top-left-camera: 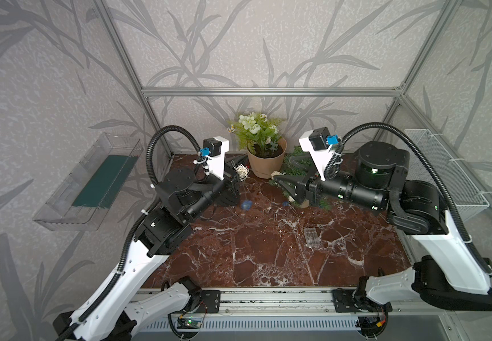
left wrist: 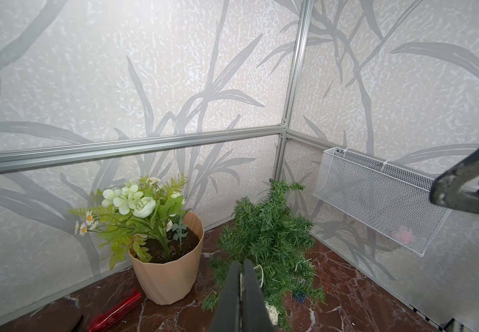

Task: Remove string lights from the small christmas tree
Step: Remove the light string from the Christmas tree.

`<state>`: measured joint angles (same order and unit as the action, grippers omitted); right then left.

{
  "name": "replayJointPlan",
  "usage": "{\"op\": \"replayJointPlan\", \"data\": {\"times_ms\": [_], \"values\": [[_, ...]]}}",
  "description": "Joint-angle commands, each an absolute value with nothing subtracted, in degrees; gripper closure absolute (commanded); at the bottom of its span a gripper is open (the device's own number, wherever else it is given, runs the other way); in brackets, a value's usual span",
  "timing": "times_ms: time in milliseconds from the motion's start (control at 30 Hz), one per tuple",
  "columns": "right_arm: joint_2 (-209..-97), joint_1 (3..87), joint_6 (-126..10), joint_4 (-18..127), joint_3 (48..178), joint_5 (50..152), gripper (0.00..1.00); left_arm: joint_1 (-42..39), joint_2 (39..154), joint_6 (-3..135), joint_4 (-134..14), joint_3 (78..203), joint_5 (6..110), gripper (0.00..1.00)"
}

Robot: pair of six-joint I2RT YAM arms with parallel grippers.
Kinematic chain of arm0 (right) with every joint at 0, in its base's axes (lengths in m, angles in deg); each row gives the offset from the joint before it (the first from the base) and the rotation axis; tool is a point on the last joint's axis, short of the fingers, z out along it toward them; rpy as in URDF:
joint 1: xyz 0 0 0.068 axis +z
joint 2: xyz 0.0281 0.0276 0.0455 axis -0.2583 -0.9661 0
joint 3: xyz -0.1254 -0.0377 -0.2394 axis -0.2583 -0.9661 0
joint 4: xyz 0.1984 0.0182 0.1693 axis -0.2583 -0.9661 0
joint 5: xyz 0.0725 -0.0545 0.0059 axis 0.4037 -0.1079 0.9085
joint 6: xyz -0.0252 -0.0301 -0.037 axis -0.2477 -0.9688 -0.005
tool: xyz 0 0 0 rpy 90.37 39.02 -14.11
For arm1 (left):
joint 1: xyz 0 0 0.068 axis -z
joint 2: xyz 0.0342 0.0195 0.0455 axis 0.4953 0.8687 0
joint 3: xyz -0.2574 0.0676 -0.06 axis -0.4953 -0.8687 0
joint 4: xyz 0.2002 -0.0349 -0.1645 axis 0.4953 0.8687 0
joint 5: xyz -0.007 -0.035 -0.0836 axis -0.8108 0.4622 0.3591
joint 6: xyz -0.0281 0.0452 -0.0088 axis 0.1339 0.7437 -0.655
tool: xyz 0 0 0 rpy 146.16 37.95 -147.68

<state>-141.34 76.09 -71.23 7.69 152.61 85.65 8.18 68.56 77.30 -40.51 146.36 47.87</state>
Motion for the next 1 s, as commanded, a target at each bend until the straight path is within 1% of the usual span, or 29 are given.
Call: {"op": "replayJointPlan", "data": {"times_ms": [0, 200, 267, 567, 633, 733, 967], "values": [[-137.94, 75.8, -72.25, 9.72, 149.12, 81.67, 0.3, 8.24, 67.61, 77.38, -35.23, 149.42, 47.22, 1.0], [-133.51, 74.0, -71.37, 10.2, 140.89, 81.23, 0.3, 8.29, 67.45, 76.16, -33.12, 150.56, 48.69, 1.0], [-132.53, 71.6, -71.12, 10.41, 138.64, 81.55, 0.3, 8.34, 67.69, 76.42, -32.48, 150.02, 47.42, 1.0], [-128.41, 68.11, -70.83, 9.75, 132.61, 82.43, 0.3, 7.66, 69.04, 75.0, -21.91, 147.55, 31.35, 1.0], [-127.51, 66.77, -70.63, 9.76, 131.38, 83.12, 0.3, 6.76, 69.12, 73.76, -18.49, 146.33, 28.76, 1.0], [-126.59, 64.98, -70.25, 10.25, 129.64, 84.49, 0.3, 4.28, 68.87, 70.95, -15.16, 143.54, 28.32, 1.0], [-126.3, 62.28, -69.42, 11.13, 125.85, 86.99, 0.29, -2.52, 70.22, 68.76, -16.06, 137.94, 29.67, 1.0]]}}
